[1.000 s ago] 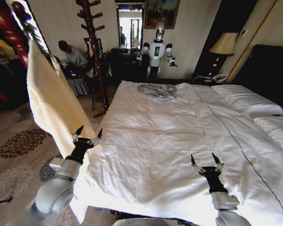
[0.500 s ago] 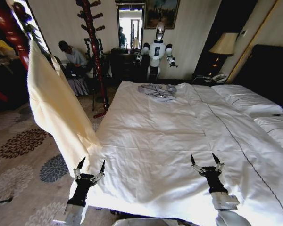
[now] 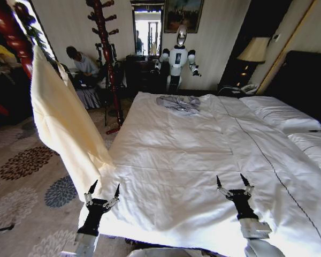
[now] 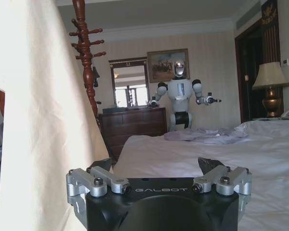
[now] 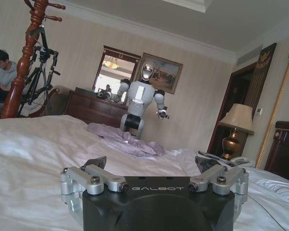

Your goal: Pick up the clothes from the bed and hang them on the clothes hanger.

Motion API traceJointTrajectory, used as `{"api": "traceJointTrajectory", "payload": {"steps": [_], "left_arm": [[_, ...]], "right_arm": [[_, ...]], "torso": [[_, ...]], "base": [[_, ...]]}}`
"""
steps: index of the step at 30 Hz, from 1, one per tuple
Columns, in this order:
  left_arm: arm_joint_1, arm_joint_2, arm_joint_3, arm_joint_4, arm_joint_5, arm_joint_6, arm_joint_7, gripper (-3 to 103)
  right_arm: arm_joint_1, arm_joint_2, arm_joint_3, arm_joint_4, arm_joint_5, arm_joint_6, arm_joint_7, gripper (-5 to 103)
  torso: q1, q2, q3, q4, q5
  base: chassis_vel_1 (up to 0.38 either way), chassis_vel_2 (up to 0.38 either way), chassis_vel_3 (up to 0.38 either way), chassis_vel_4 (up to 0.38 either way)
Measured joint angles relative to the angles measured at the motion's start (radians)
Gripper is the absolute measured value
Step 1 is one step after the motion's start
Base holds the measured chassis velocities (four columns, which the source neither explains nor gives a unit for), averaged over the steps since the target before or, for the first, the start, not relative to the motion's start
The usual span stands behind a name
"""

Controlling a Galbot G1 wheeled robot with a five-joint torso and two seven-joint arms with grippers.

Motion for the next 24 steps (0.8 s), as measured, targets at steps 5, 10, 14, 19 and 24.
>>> {"api": "traceJointTrajectory", "payload": {"steps": [5,10,14,19,24], "left_arm": [[-0.002,0.001,0.0,0.0,-0.002,0.002,-0.001,100],[-0.002,0.001,0.0,0.0,-0.003,0.003,-0.001,100],[-0.003,0.002,0.0,-0.001,-0.004,0.004,-0.001,100],[-0.003,0.002,0.0,-0.001,-0.004,0.004,-0.002,100],[-0.004,0.002,0.0,-0.001,-0.005,0.004,-0.002,100]], "right_arm": [[0.0,0.0,0.0,0.0,0.0,0.0,0.0,100],[0.0,0.0,0.0,0.0,0.0,0.0,0.0,100],[0.0,0.0,0.0,0.0,0.0,0.0,0.0,100],[0.0,0.0,0.0,0.0,0.0,0.0,0.0,100],[0.0,0.0,0.0,0.0,0.0,0.0,0.0,100]], "torso": [[0.0,0.0,0.0,0.0,0.0],[0.0,0.0,0.0,0.0,0.0],[0.0,0.0,0.0,0.0,0.0],[0.0,0.0,0.0,0.0,0.0],[0.0,0.0,0.0,0.0,0.0]], "base": [[0.0,0.0,0.0,0.0],[0.0,0.0,0.0,0.0],[0.0,0.0,0.0,0.0],[0.0,0.0,0.0,0.0],[0.0,0.0,0.0,0.0]]}}
